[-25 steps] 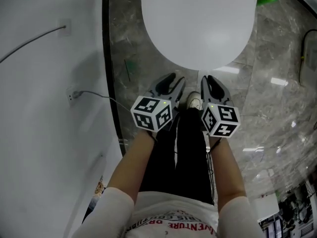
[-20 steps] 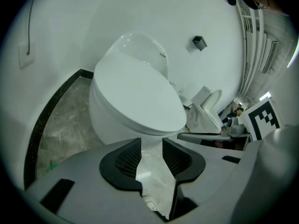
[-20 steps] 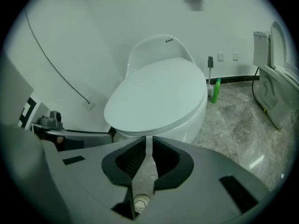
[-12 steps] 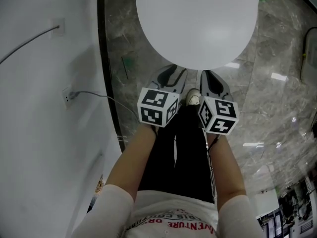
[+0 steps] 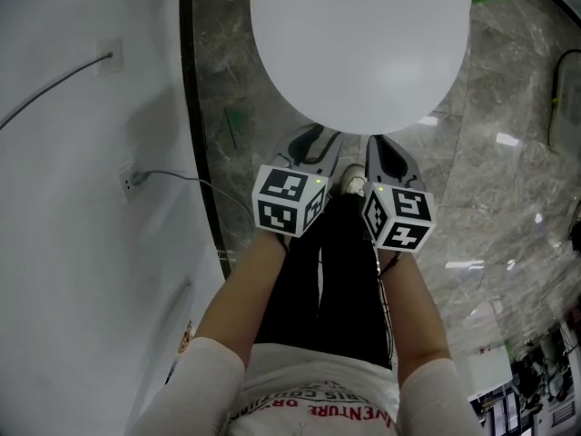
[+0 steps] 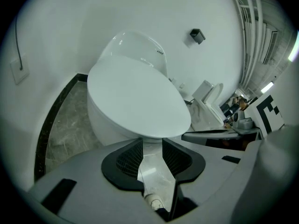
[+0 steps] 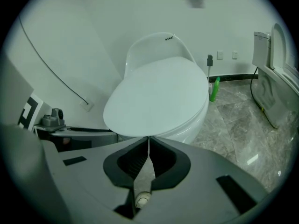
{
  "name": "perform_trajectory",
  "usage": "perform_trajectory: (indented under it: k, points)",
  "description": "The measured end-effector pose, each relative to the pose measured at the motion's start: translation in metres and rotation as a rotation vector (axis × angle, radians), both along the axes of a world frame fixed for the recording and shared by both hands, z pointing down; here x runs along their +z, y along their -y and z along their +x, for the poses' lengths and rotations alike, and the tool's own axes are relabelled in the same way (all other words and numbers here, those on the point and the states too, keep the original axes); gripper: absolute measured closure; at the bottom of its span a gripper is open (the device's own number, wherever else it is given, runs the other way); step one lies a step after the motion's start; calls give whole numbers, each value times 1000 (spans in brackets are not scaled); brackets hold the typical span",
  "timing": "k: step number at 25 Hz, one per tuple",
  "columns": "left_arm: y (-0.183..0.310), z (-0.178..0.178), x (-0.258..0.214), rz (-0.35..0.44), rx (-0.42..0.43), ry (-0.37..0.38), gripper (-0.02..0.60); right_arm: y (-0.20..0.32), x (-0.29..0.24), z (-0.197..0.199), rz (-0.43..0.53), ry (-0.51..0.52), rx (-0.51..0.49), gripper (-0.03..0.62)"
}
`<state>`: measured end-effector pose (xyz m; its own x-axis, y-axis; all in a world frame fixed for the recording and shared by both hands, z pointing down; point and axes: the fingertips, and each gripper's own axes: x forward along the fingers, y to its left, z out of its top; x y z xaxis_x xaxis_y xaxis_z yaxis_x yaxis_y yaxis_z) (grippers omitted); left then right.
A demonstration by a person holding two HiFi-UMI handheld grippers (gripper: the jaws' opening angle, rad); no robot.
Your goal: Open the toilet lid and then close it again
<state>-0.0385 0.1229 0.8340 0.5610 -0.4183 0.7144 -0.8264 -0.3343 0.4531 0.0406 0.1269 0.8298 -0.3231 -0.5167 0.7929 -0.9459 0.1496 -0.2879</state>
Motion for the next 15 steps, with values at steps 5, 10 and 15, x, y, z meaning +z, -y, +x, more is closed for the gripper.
perform_trajectory:
  k: [5, 10, 15]
  points:
    - [0, 1, -19, 8, 24, 15, 446, 1, -22, 1, 31, -3, -29, 579]
    - [2, 7, -44, 50, 102, 61, 489, 2, -47, 2, 52, -2, -53, 579]
    - [9, 7, -71, 71, 88, 40, 489, 9, -74, 2, 73, -7, -61, 579]
